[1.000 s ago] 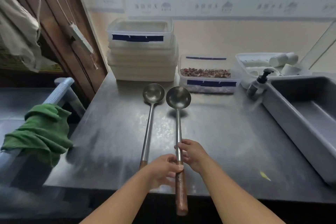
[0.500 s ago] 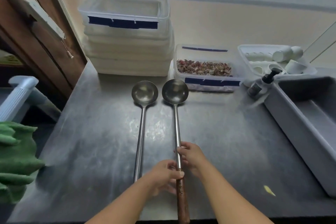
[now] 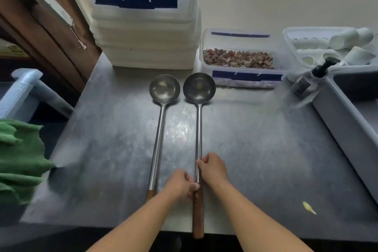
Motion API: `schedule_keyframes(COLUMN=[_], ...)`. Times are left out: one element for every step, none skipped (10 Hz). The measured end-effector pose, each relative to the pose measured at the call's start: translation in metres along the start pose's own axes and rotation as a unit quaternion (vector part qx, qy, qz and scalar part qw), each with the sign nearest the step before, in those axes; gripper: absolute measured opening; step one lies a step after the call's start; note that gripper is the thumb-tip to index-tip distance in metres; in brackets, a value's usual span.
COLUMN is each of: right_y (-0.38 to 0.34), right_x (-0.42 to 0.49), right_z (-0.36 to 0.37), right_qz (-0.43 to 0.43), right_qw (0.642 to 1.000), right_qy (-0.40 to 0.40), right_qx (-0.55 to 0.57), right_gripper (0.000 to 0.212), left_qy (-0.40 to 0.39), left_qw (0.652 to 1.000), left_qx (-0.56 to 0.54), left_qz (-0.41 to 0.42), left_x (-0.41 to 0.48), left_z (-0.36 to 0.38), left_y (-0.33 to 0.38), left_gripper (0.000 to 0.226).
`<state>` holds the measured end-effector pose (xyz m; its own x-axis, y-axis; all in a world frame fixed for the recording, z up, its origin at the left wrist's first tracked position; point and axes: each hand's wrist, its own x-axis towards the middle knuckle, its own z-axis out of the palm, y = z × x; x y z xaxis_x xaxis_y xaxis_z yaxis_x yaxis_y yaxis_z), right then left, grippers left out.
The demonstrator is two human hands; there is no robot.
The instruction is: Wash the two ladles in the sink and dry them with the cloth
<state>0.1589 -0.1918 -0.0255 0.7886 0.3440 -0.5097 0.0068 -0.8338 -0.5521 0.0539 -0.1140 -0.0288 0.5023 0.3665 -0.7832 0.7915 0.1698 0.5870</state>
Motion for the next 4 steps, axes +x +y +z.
schedule_keyframes(right_y=[0.001, 0.005, 0.011, 0.025], right_x=[-0.001, -0.009, -0.023, -0.040], right_z=[-0.001, 0.001, 0.004, 0.005], right_qz=[-0.015, -0.030, -0.054, -0.073], right_qw=[1.000, 0.999, 0.998, 0.997], right_qy=[0.010, 0.031, 0.035, 0.021], right_qx=[-0.005, -0.003, -0.001, -0.007], right_gripper=[0.019, 0.018, 0.013, 0.012], left_qy=[0.014, 0.061, 0.095, 0.093], left_qw=[1.000, 0.996, 0.990, 0.983], left_qx=[0.019, 0.054, 0.084, 0.143], left_qz=[0.016, 0.049, 0.069, 0.065], left_x=[-0.002, -0.010, -0.020, -0.036], left_z=[0.005, 0.017, 0.026, 0.030], left_y=[-0.005, -0.005, -0.009, -0.019], left_gripper=[0.018, 0.019, 0.020, 0.018])
